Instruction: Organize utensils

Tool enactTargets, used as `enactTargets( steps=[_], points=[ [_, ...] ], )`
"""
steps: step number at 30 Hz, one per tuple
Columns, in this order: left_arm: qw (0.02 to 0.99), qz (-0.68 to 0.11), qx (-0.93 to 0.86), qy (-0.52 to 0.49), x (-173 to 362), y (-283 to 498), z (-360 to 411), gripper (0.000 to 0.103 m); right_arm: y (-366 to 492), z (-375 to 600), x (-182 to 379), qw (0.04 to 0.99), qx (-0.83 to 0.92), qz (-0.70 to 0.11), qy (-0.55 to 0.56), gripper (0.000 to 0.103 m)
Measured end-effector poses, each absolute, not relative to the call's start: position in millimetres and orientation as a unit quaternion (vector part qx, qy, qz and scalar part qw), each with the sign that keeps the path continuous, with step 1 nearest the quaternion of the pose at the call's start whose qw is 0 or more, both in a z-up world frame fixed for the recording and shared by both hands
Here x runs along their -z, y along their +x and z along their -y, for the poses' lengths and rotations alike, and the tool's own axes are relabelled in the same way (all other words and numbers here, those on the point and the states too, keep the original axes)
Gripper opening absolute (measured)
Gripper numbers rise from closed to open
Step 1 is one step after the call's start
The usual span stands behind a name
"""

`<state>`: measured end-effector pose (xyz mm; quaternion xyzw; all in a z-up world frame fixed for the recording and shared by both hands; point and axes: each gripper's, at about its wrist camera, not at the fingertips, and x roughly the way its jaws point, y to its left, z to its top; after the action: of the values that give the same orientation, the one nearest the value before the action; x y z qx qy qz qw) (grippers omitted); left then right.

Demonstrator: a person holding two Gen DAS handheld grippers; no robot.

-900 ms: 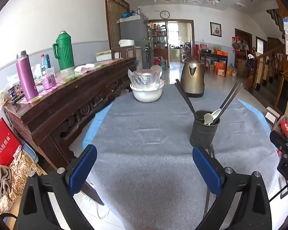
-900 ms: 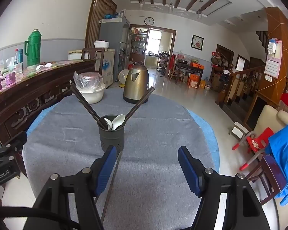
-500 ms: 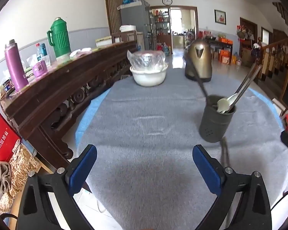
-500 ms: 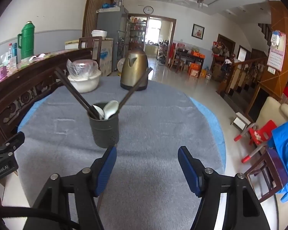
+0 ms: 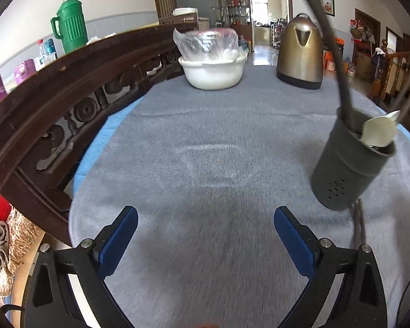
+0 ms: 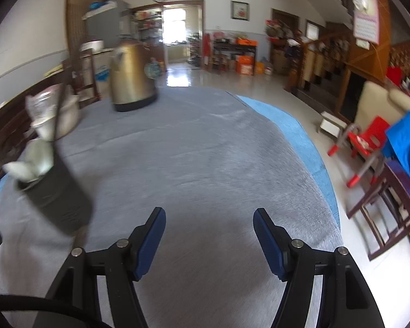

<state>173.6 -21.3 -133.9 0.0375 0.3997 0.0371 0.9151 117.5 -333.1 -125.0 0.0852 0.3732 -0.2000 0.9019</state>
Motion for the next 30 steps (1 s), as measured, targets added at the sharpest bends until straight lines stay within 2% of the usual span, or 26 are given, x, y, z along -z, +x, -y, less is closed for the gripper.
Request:
enactTargets(
  steps=[11,17,20,24,30],
  points=[
    [0.909,-0.415,-0.042,0.023,154.4,196.9,27.7,0.100,127.1,372.9,149.5,0.887,0.223,-0.378,0.145,0.070],
    [0.905,-0.423,-0.041,0.024,161.5,202.4,27.6,0.100,130.5,348.1,147.8,0.896,0.212,-0.379,0.091,0.070],
    [0.899,-0.436,-0.049,0.010,165.5,202.4,21.5,0.100,131.7,349.3,150.1,0.891,0.207,-0.389,0.111,0.070],
    [0.905,-0.422,-0.051,0.003,152.7,194.2,20.9,0.100,122.9,338.7,135.0,0.902,0.166,-0.377,0.130,0.070],
    [0.919,-0.391,-0.034,0.031,125.6,171.1,33.2,0.100,100.5,277.8,92.2,0.936,0.067,-0.334,0.088,0.070]
  ],
)
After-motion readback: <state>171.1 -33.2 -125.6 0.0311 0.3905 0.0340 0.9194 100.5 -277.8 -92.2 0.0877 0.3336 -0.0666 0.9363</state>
